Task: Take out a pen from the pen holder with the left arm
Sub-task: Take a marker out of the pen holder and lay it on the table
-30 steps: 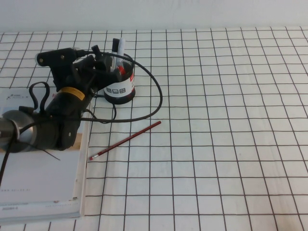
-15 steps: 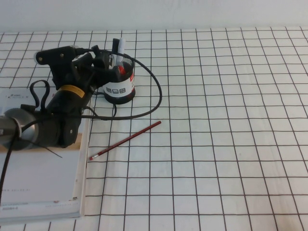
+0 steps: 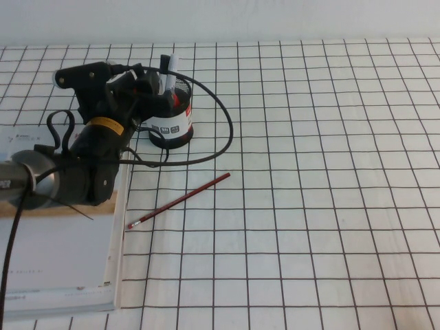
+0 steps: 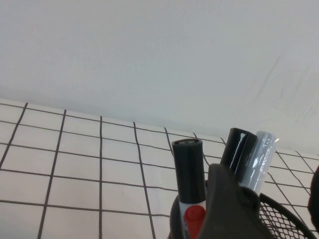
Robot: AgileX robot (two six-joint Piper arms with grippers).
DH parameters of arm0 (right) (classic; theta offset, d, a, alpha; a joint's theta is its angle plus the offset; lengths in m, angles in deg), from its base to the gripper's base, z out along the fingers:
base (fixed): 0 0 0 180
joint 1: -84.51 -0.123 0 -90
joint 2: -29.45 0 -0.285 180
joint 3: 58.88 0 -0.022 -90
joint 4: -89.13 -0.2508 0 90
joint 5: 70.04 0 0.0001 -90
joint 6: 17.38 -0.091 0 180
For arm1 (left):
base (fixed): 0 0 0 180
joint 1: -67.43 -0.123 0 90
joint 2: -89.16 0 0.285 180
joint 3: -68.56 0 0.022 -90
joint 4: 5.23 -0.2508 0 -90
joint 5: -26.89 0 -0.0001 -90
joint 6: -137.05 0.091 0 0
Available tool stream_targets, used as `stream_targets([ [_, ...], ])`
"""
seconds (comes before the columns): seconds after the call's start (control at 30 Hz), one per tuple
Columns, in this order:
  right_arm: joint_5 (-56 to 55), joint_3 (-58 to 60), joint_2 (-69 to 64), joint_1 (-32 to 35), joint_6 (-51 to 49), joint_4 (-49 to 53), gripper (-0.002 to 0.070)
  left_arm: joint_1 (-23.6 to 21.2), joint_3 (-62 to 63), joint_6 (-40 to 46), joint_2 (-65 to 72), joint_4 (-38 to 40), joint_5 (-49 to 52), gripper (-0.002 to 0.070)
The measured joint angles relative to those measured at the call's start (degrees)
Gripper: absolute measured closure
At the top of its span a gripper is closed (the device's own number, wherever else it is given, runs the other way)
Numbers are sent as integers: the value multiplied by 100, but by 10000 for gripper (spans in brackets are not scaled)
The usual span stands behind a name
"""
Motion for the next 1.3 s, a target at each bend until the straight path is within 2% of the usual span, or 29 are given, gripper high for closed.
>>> stream_targets([
  [1.03, 0, 0, 0, 0, 0, 0, 691, 0, 12, 0, 226, -21, -253, 368],
  [1.3, 0, 0, 0, 0, 0, 0, 691, 0, 12, 0, 226, 95, -267, 412],
])
